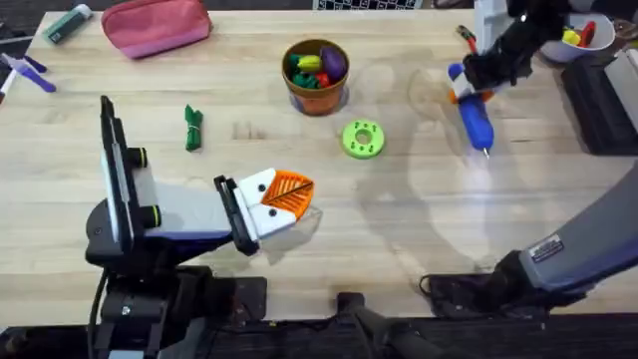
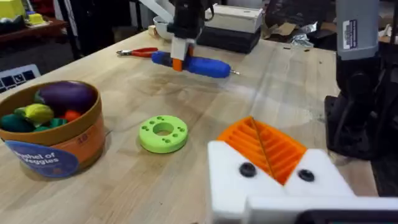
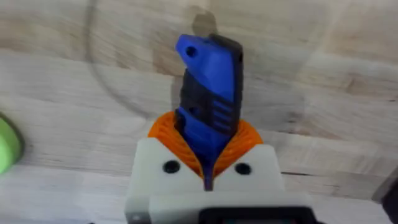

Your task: Pick up the gripper from the table and insert it into the empty holder that is missing its gripper. Then pick up a screw, insert it into the mounting hole, and use the screwdriver to tighten it. Finally, clean up the table by picking up the vegetable and placing it into the bucket.

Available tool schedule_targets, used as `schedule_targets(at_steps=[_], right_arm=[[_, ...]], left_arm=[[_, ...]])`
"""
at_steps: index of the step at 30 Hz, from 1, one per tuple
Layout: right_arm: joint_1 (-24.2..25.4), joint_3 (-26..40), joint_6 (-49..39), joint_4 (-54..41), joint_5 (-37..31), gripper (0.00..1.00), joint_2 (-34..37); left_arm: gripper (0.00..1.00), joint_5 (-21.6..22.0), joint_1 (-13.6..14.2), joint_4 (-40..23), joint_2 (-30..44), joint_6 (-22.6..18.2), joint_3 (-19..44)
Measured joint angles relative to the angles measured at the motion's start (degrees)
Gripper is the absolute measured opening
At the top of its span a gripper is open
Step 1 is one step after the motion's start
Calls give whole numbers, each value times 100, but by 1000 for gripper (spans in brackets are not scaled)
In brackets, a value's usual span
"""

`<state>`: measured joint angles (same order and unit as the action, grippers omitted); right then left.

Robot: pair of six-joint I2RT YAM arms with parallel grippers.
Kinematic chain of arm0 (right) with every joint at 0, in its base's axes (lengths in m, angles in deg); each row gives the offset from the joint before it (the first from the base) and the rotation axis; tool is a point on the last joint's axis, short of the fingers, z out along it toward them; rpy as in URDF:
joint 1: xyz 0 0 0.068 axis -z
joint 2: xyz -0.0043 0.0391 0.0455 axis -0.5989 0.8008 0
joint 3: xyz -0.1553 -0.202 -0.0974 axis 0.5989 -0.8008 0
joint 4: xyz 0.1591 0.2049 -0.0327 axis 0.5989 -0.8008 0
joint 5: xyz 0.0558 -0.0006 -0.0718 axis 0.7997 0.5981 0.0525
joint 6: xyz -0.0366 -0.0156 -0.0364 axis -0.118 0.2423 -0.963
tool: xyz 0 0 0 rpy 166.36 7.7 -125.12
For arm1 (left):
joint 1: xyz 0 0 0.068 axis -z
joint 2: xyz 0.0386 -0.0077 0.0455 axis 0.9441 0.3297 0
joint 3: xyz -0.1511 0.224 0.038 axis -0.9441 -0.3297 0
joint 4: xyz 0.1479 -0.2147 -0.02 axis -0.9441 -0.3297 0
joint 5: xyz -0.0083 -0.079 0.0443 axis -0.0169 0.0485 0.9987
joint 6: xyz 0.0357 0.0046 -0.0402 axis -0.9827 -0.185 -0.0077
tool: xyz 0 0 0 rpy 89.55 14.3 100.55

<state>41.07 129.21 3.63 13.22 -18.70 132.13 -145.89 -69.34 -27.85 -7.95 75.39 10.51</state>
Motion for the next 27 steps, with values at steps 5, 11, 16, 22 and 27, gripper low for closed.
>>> schedule_targets(at_steps=[5, 11, 16, 22, 27], right_arm=[[-301, 465, 298, -37, 2, 25, -355], [-699, 912, 762, 117, 3, 25, -1207], [-1073, 948, 1148, 299, 4, 25, -2056], [-1556, 950, 1545, 547, 112, 25, -2900], [-2110, 950, 1716, 883, 380, 25, -3455]], left_arm=[[7, 0, 0, 0, 0, 2, 0], [7, 0, 0, 0, 0, 0, 0], [7, 0, 0, 0, 0, 0, 0], [7, 0, 0, 0, -1, 0, 0], [7, 0, 0, 0, 0, 1, 0]])
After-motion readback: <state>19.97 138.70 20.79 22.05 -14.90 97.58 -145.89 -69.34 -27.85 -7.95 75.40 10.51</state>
